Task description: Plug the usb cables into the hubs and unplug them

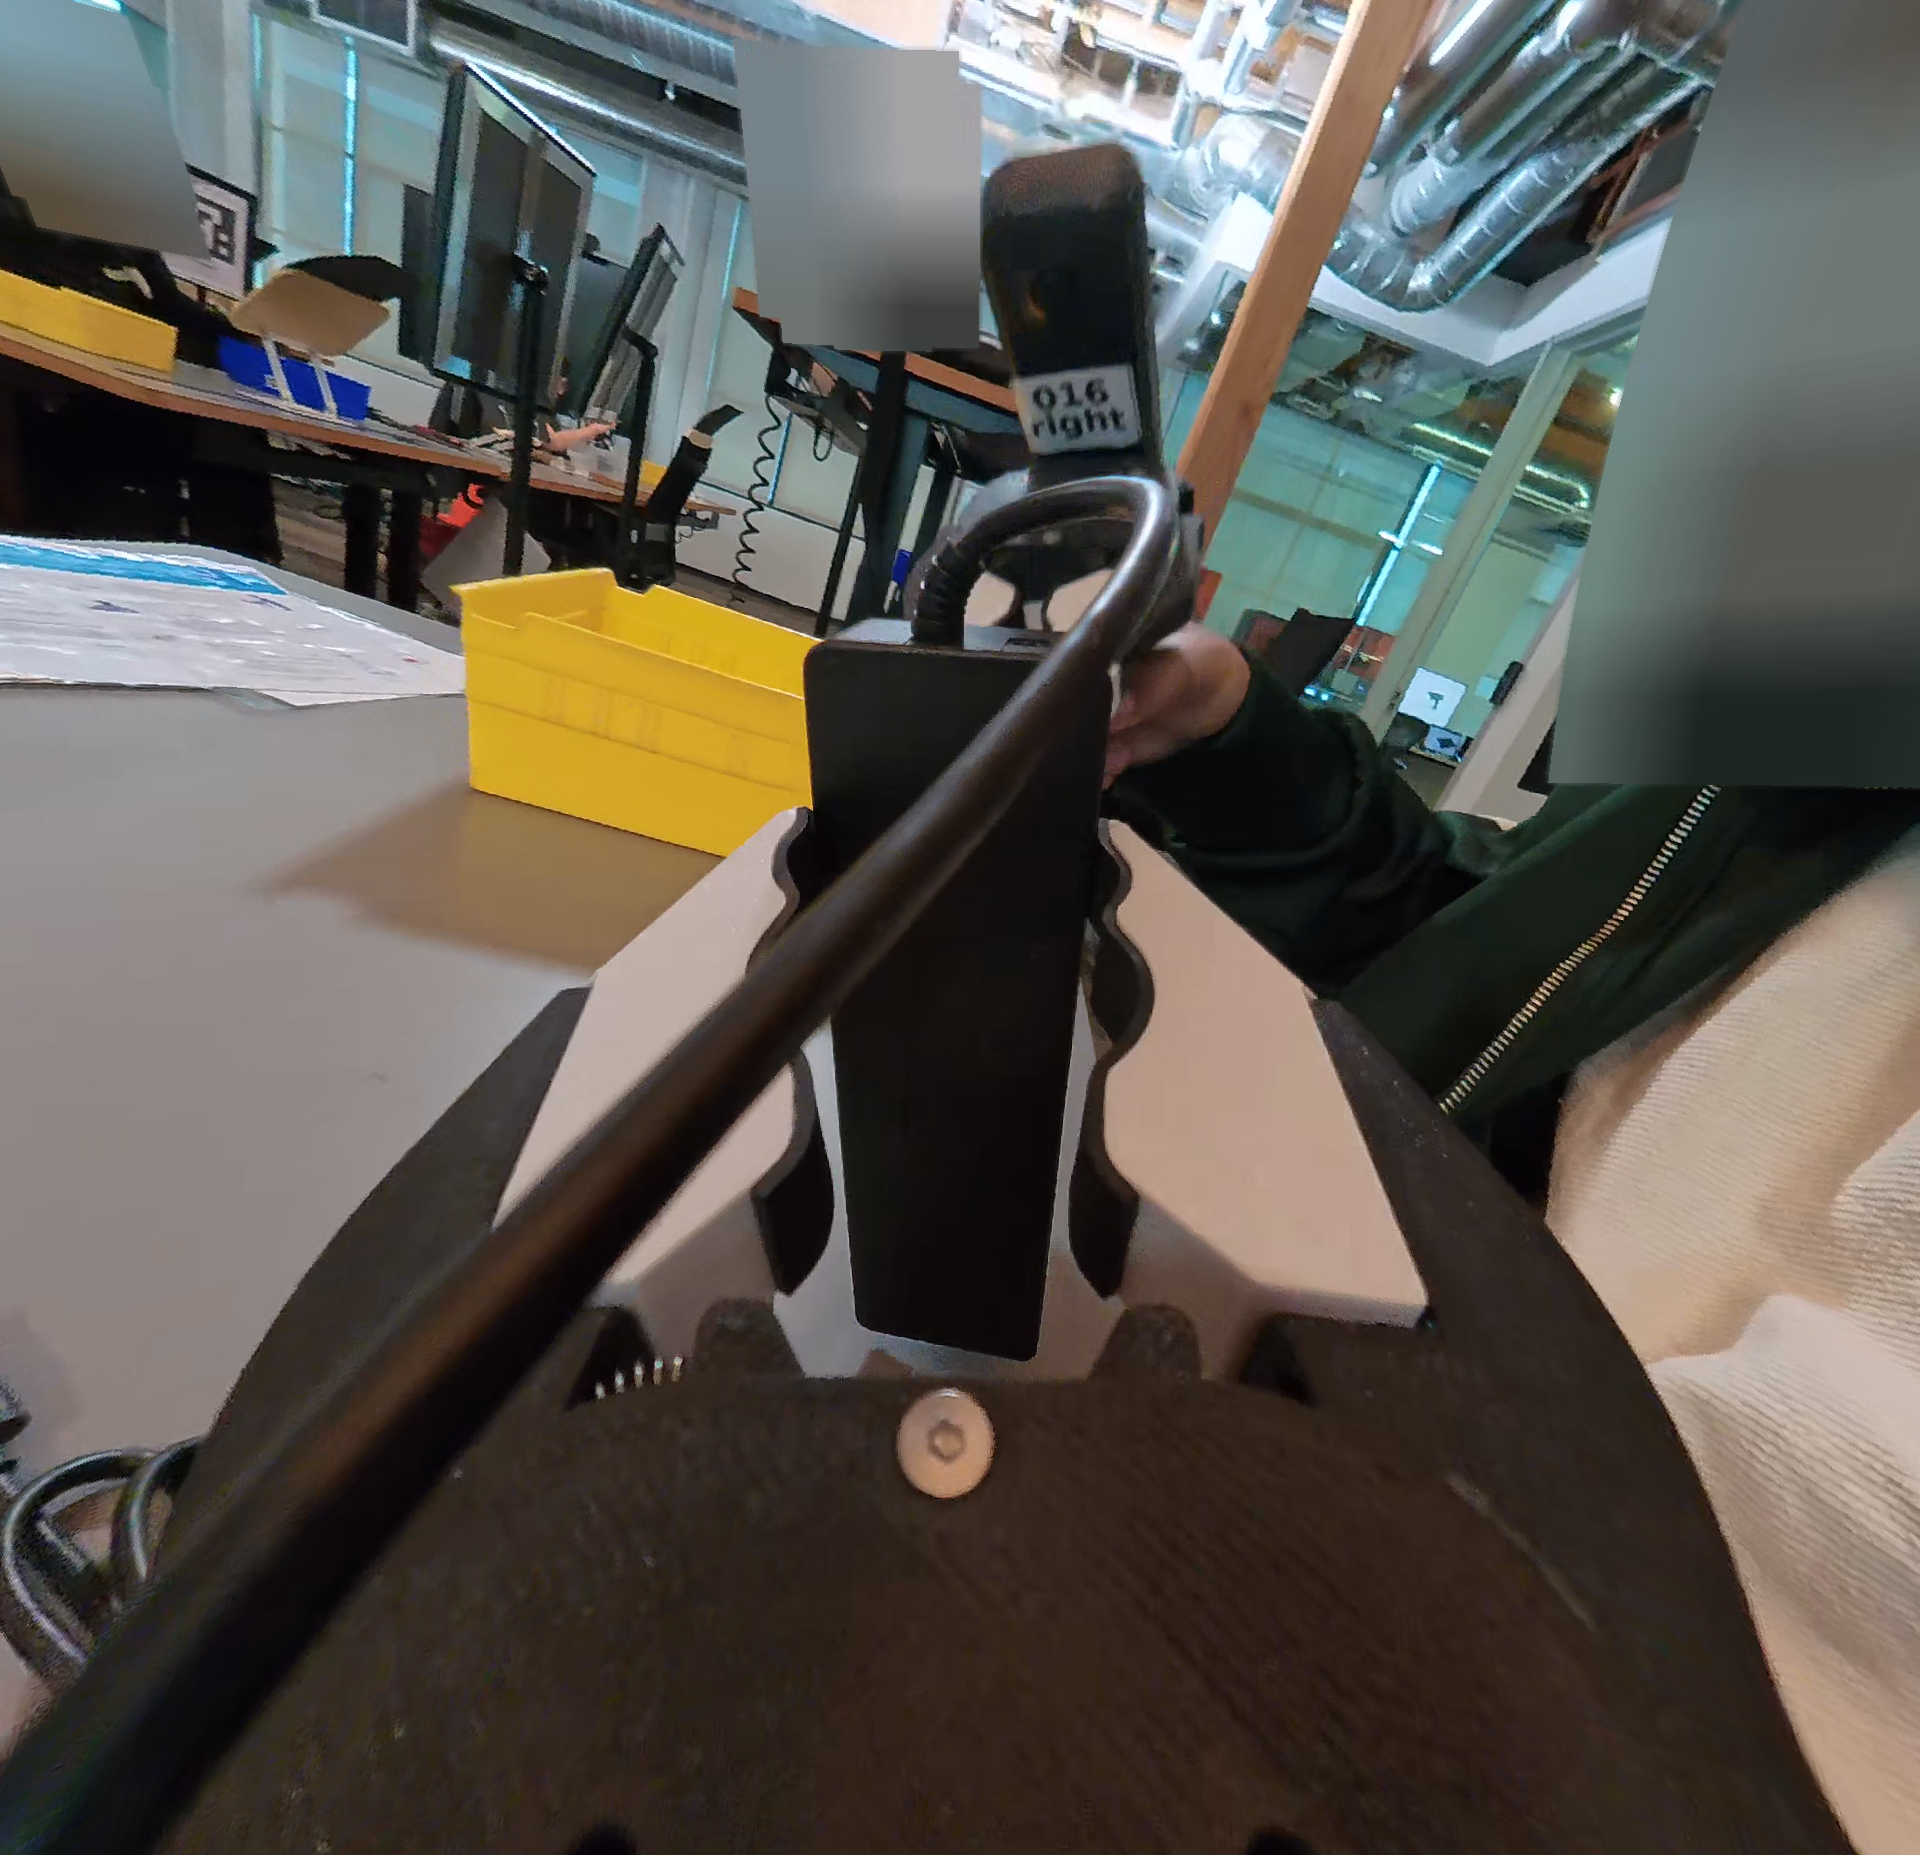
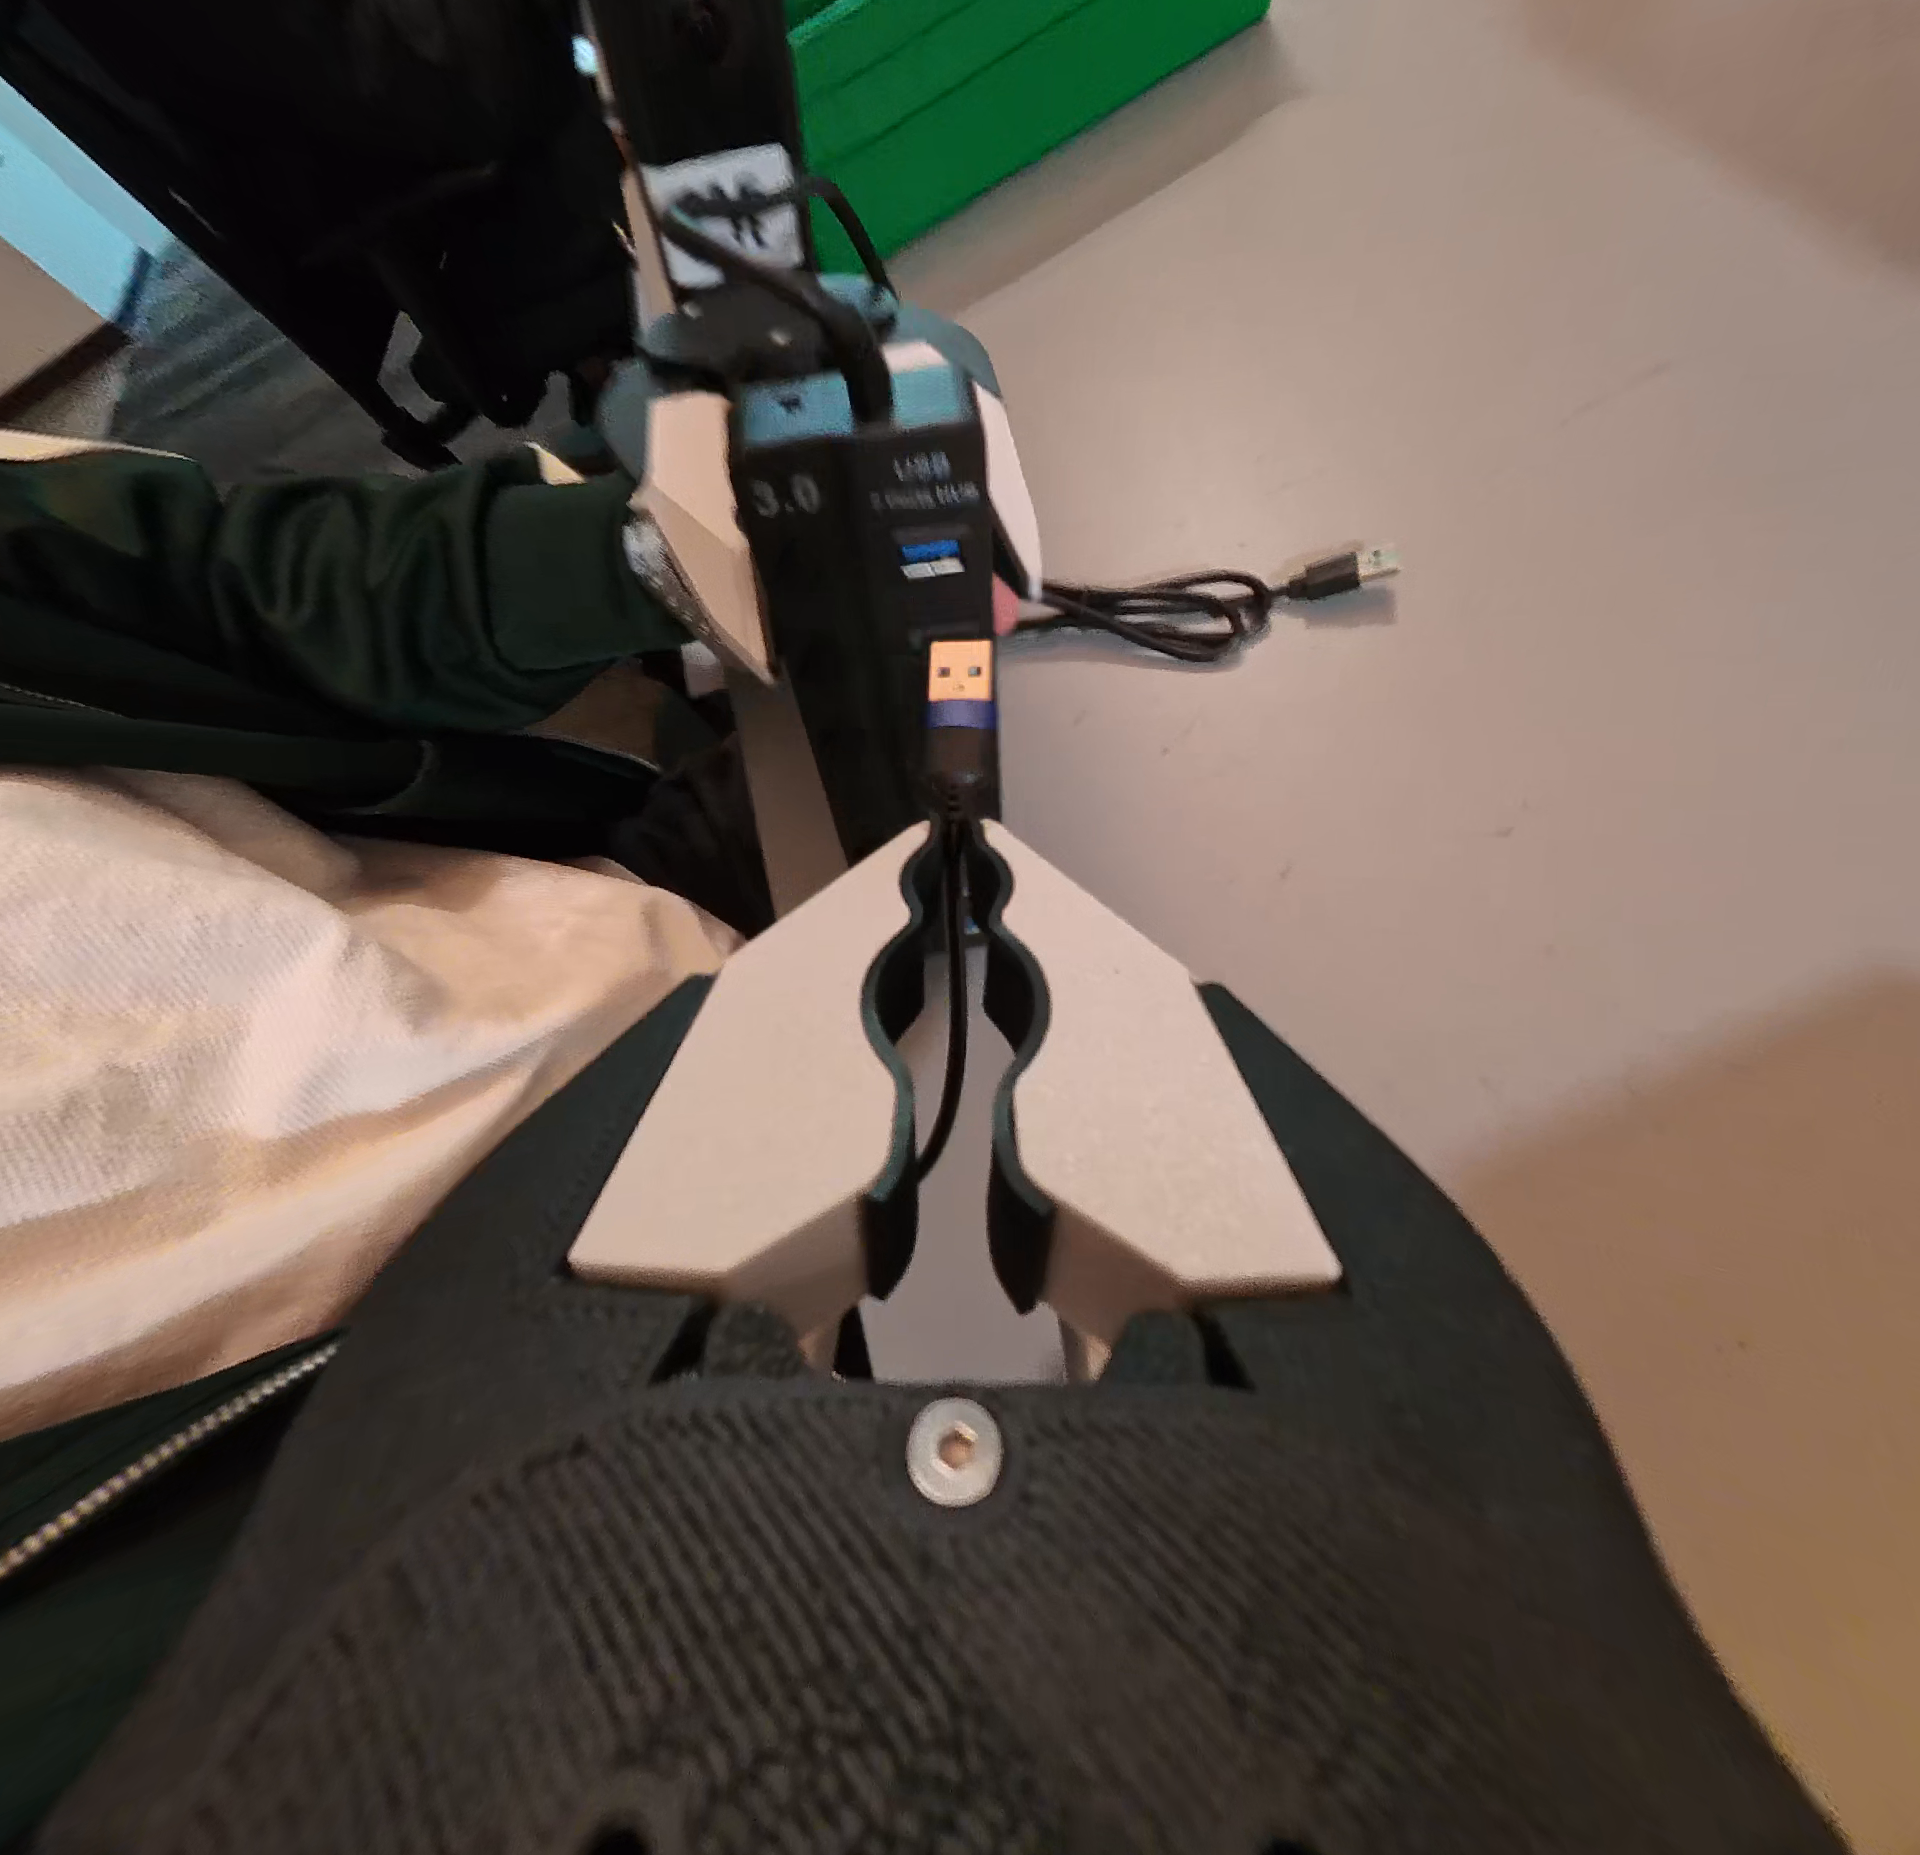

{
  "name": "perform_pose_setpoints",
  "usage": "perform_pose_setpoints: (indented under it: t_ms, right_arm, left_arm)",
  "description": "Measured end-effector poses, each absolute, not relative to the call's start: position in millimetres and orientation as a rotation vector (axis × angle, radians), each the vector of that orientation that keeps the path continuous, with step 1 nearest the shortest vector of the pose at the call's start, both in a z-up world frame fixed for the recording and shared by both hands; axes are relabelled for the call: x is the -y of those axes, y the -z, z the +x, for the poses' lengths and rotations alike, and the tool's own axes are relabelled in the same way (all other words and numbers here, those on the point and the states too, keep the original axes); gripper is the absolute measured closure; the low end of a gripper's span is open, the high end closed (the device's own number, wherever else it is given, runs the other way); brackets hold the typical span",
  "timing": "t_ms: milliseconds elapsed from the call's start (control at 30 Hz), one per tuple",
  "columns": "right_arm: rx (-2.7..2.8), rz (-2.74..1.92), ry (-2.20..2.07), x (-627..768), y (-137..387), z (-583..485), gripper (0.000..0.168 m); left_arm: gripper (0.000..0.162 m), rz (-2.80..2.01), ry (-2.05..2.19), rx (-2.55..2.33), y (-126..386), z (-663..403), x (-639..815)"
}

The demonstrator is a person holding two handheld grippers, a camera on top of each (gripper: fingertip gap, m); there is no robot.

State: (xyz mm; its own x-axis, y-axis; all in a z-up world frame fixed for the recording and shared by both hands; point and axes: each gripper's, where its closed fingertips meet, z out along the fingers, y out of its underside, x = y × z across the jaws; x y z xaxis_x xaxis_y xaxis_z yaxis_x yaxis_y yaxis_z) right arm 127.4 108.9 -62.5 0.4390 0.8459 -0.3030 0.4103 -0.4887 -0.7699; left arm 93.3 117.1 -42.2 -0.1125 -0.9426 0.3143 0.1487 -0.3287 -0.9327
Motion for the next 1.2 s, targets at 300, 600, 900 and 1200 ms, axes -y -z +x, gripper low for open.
perform_pose_setpoints:
  t_ms: [300,600,900,1200]
  right_arm:
    - [0.991,-2.134,-1.002,-122,109,126,0.166]
    - [1.042,-2.054,-0.986,-110,71,118,0.166]
    - [1.096,-2.062,-0.942,-94,51,122,0.166]
    - [1.066,-2.038,-0.993,-90,36,126,0.166]
  left_arm:
    - [0.113,-1.307,1.565,-0.944,46,90,-128]
    - [0.112,-1.288,1.59,-1.046,50,93,-113]
    - [0.113,-1.249,1.614,-1.113,48,98,-97]
    - [0.112,-1.234,1.599,-1.174,50,101,-87]
